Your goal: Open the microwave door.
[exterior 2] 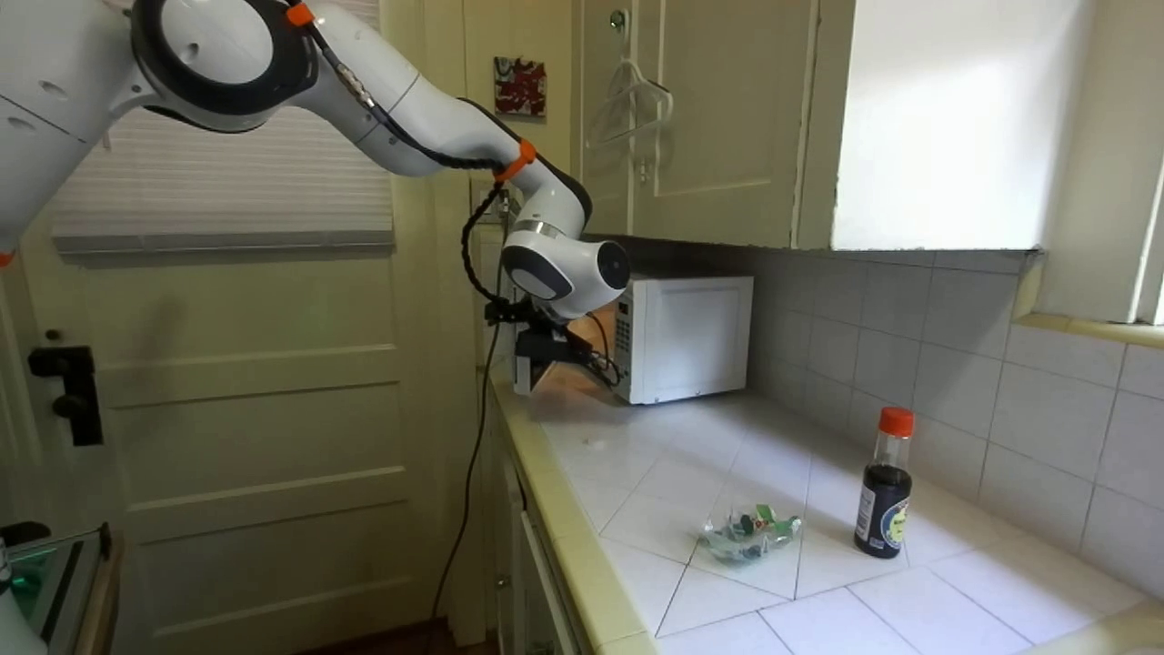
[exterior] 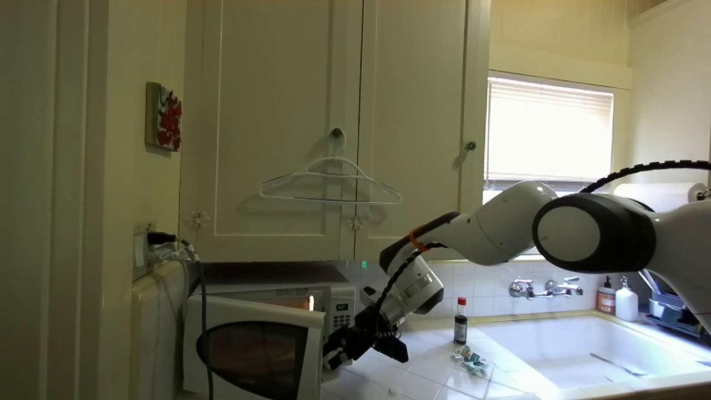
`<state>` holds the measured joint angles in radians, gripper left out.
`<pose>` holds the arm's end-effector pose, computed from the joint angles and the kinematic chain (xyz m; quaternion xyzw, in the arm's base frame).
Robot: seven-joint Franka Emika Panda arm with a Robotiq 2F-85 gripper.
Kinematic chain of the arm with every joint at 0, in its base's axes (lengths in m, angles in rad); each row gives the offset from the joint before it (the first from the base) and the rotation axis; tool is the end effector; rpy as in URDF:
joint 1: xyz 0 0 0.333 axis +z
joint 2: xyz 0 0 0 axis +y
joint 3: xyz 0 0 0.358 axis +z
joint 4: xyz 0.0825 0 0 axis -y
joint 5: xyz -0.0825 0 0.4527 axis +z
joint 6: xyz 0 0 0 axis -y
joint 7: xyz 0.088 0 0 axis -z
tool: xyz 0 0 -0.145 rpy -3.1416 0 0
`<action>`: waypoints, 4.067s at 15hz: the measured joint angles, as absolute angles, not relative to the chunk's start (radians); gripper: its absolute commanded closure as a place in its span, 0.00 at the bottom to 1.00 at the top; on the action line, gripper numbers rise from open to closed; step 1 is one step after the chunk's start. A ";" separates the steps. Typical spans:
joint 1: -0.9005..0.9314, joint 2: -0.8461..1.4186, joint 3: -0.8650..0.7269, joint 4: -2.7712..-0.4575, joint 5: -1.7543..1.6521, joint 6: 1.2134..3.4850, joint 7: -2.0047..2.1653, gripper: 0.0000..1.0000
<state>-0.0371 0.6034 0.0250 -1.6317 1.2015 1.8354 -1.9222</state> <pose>0.7508 0.0977 0.2595 -0.6717 -0.5100 -0.3278 0.4257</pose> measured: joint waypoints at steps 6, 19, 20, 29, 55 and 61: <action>-0.028 0.618 0.011 -1.617 1.037 1.773 -1.803 0.00; -0.045 0.525 0.056 -1.808 1.629 2.194 -2.035 0.00; -0.034 0.527 0.053 -1.805 1.630 2.199 -2.034 0.00; -0.012 0.542 0.039 -1.778 1.626 2.194 -2.024 0.00; 0.123 0.844 0.155 -1.239 1.064 1.924 -1.513 0.00; 0.098 0.839 0.120 -1.303 1.027 2.089 -1.378 0.00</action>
